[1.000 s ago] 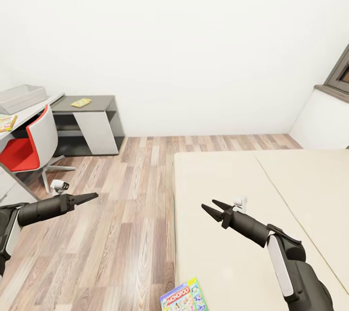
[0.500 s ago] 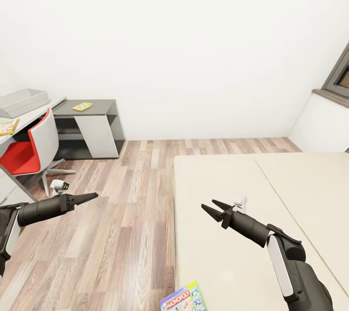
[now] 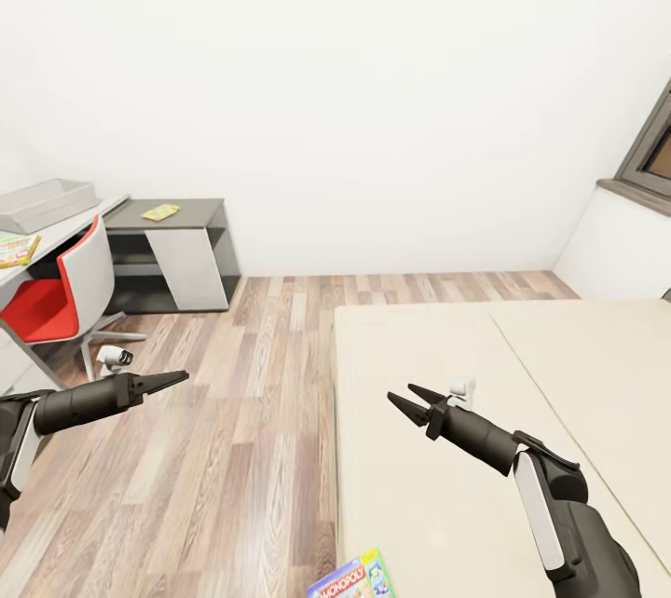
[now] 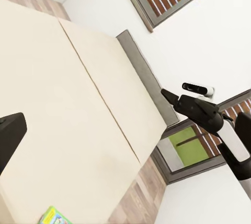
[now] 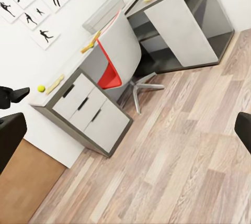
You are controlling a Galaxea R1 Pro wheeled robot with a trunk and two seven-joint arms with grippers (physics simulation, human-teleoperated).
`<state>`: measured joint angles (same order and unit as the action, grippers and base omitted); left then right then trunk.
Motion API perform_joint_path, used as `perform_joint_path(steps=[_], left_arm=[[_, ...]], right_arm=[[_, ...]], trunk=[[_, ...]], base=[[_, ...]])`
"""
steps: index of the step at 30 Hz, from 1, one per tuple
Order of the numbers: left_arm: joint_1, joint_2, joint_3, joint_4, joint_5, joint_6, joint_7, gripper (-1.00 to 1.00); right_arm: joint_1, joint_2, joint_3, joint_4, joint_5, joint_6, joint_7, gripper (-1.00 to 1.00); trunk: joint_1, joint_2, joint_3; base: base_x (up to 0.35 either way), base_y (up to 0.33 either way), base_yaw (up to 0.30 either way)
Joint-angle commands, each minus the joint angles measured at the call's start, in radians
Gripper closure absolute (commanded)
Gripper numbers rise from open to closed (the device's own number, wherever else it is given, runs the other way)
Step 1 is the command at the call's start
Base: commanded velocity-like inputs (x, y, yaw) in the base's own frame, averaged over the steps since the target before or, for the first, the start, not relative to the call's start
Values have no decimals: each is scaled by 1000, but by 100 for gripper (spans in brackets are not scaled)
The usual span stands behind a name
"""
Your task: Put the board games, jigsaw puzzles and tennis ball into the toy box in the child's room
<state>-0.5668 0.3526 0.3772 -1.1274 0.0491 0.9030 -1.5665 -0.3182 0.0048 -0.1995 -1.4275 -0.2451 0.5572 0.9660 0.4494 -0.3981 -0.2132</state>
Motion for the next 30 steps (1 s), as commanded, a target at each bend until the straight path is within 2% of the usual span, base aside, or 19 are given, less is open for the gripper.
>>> perform_joint_path(steps=[1, 30], left_arm=[[-1, 1, 0, 0, -1, 11, -4, -100], [-1, 0, -1, 0, -1, 11, -4, -100]], right_arm=[[-1, 1, -1, 0, -5, 7, 2, -100], [-1, -5, -1, 1, -8, -14, 3, -100]], trunk=[[1, -2, 0], [1, -2, 48]], base=[[0, 0, 0], [0, 0, 0]])
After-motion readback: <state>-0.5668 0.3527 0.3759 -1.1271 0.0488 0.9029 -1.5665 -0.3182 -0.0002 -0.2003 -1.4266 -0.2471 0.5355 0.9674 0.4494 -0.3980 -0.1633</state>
